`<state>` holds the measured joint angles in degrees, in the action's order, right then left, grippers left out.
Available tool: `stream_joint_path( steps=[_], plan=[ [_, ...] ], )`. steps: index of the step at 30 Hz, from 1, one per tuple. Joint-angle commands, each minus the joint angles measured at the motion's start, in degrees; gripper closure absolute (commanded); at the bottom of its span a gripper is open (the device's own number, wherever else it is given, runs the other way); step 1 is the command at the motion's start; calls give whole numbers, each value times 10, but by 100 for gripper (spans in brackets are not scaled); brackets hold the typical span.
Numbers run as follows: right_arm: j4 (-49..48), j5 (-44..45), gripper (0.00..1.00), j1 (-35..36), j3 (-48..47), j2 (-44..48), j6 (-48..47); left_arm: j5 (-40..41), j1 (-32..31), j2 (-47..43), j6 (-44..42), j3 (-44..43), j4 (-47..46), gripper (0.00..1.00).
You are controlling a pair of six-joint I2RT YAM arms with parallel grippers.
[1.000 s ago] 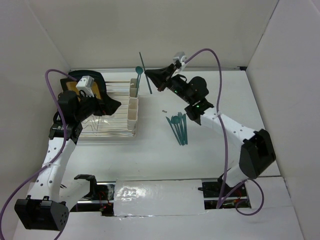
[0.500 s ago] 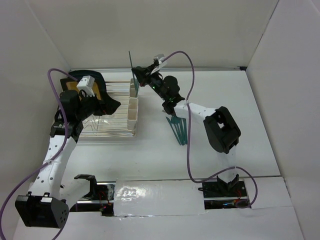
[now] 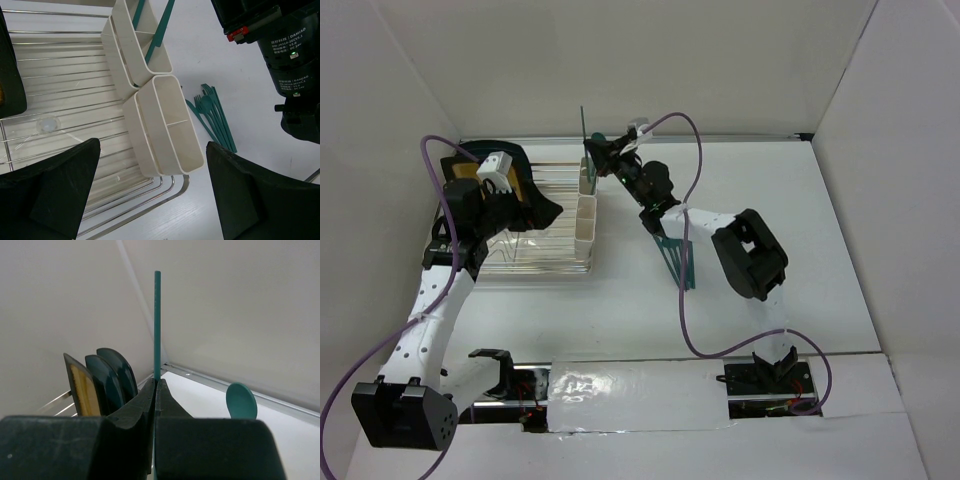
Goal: Sort the eating utensils into containers
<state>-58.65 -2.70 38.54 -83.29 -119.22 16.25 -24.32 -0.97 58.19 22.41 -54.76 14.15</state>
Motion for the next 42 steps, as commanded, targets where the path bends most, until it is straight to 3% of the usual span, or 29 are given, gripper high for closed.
stream_joint_path(
  steps=[1,15,20,21,25,30,36,42],
  plan=[
    [-98,17,100,18,28,6,-10,-18,2,-4,-13,-26,-14,0],
    [-151,101,98,47,90,11,-34,-25,2,-12,-9,-22,-15,0],
    [-110,145,79,56,115,45,-40,-30,3,-12,-9,-20,-18,0],
    [-97,145,67,56,115,49,-41,-29,2,-13,-9,-22,-18,0],
    [-46,139,42,60,122,99,-44,-30,2,-19,-10,-18,-20,0],
    [117,144,24,92,96,216,-70,-24,2,-21,-7,-15,-24,0],
    [406,199,15,81,39,346,-44,-18,2,-26,-6,-9,-26,0],
    [588,302,7,45,159,477,3,-23,2,-33,-4,-7,-28,0]
  ],
)
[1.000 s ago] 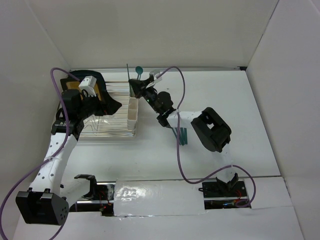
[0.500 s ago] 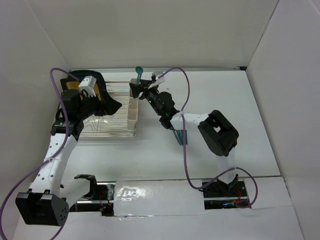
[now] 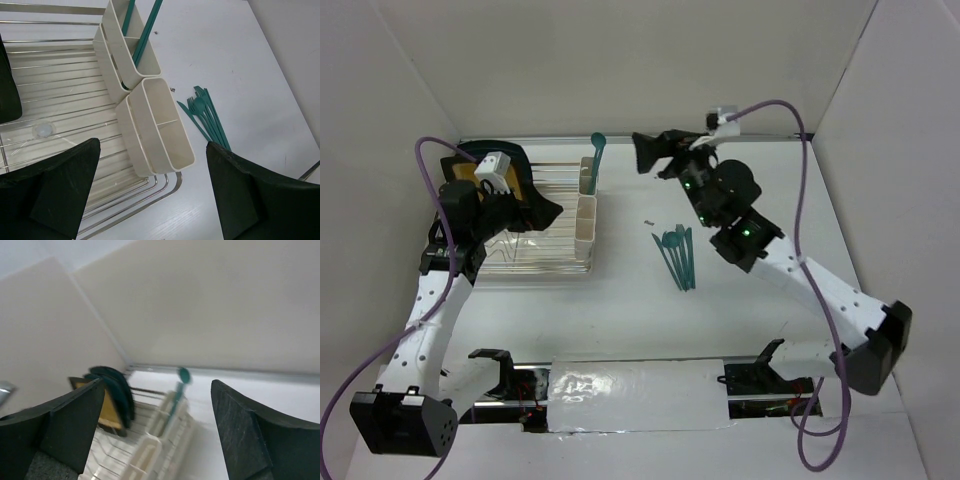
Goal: Sort the eating utensils into containers
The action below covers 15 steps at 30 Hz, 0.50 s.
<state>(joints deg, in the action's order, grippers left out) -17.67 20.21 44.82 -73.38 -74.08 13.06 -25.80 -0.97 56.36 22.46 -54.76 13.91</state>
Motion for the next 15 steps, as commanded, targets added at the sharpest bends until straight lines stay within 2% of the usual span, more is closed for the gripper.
stream_joint_path(
  steps=[1,4,7,9,10,11,15],
  plan=[
    [199,79,7,-37,99,37,61,-8,3,-16,-5,-3,-30,0],
    [269,96,11,-65,175,63,108,-8,2,-20,-5,0,-33,0],
    [267,101,12,-86,236,66,134,-7,2,-20,0,1,-28,0],
    [267,101,17,-100,269,37,151,-19,2,-20,1,3,-33,0],
    [267,95,25,-105,274,24,156,-21,2,-19,1,4,-35,0],
    [267,90,29,-114,274,12,158,-20,2,-18,2,4,-35,0],
    [262,69,39,-134,274,-54,156,-10,2,-15,3,1,-30,0]
  ],
)
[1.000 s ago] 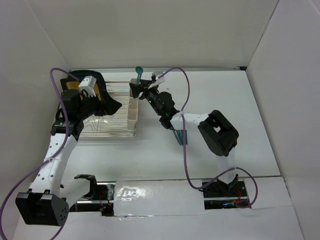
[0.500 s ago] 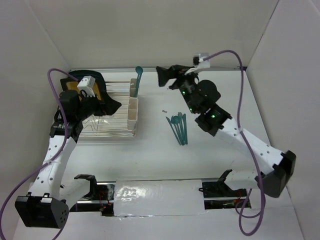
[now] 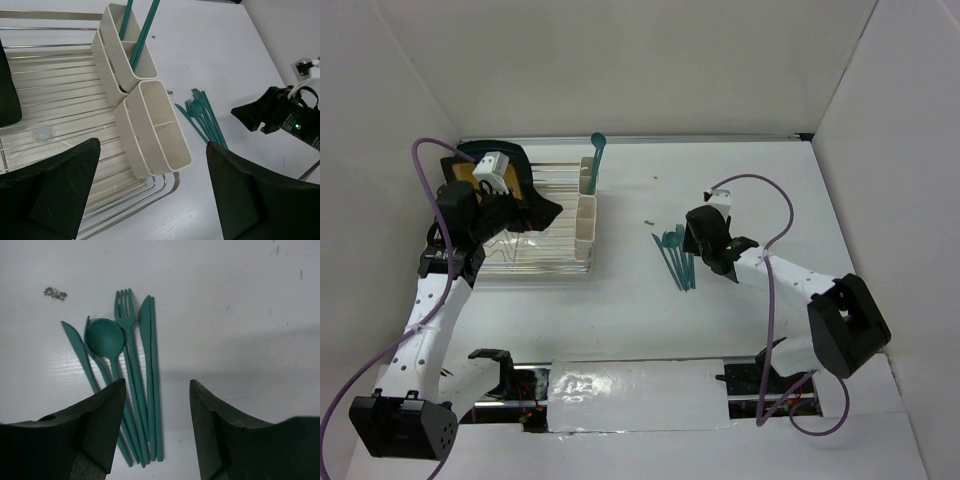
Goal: Sort the eating utensils into containers
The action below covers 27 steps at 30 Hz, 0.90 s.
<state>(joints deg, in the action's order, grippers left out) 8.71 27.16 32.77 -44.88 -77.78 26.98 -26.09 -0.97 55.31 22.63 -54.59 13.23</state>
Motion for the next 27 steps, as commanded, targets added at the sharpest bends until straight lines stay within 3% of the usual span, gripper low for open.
stream_joint_path(
  steps=[1,8,17,27],
  plan=[
    [-2,-8,40,-12,-11,-25,13,-8,2,-5,1,-1,-25,0],
    [-27,-64,53,-61,-11,-75,-15,-8,3,-7,0,0,-24,0],
    [-70,-125,56,-70,-24,-119,-28,-11,2,0,-1,0,-25,0],
    [-65,-102,62,-70,-45,-160,-31,-9,3,-1,-1,1,-27,0]
  ],
)
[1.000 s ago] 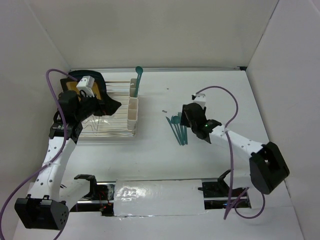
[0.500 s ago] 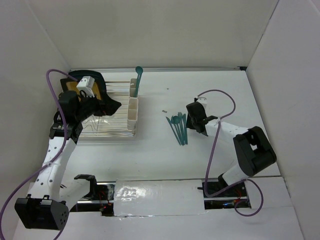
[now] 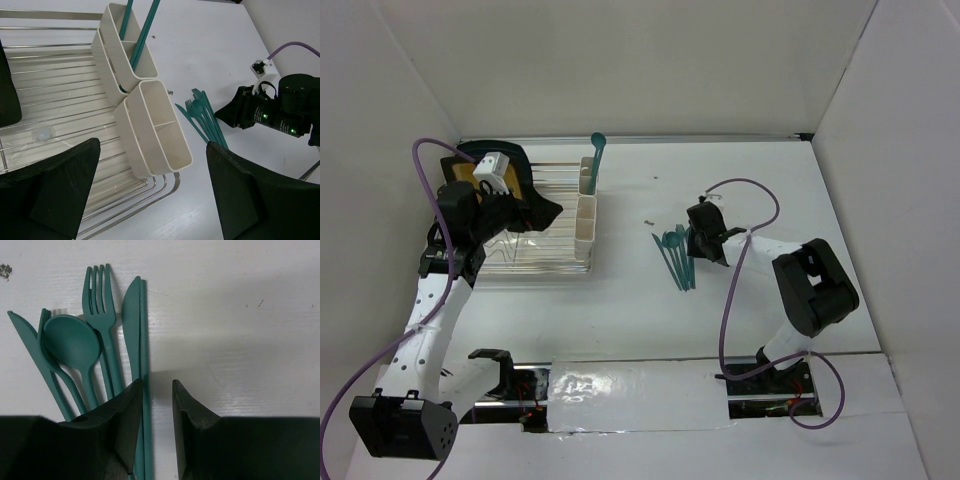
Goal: Sort the eating utensils into containers
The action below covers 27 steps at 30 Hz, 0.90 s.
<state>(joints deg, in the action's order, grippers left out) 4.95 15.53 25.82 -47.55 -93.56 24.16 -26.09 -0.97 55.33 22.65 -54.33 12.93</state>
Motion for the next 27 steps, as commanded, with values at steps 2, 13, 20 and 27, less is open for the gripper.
stream_joint_path(
  steps=[2,13,20,27],
  plan=[
    [-45,14,64,-1,-6,8,2,-10,2,-2,-2,-2,-24,0],
    [-45,2,67,-2,-11,-15,-5,-11,2,-1,-2,-1,-24,0],
    [-38,17,75,-1,-16,-36,-14,-9,3,-1,-2,-1,-24,0],
    [-31,39,85,-2,-16,-65,-18,-9,2,-5,-4,-1,-24,0]
  ],
)
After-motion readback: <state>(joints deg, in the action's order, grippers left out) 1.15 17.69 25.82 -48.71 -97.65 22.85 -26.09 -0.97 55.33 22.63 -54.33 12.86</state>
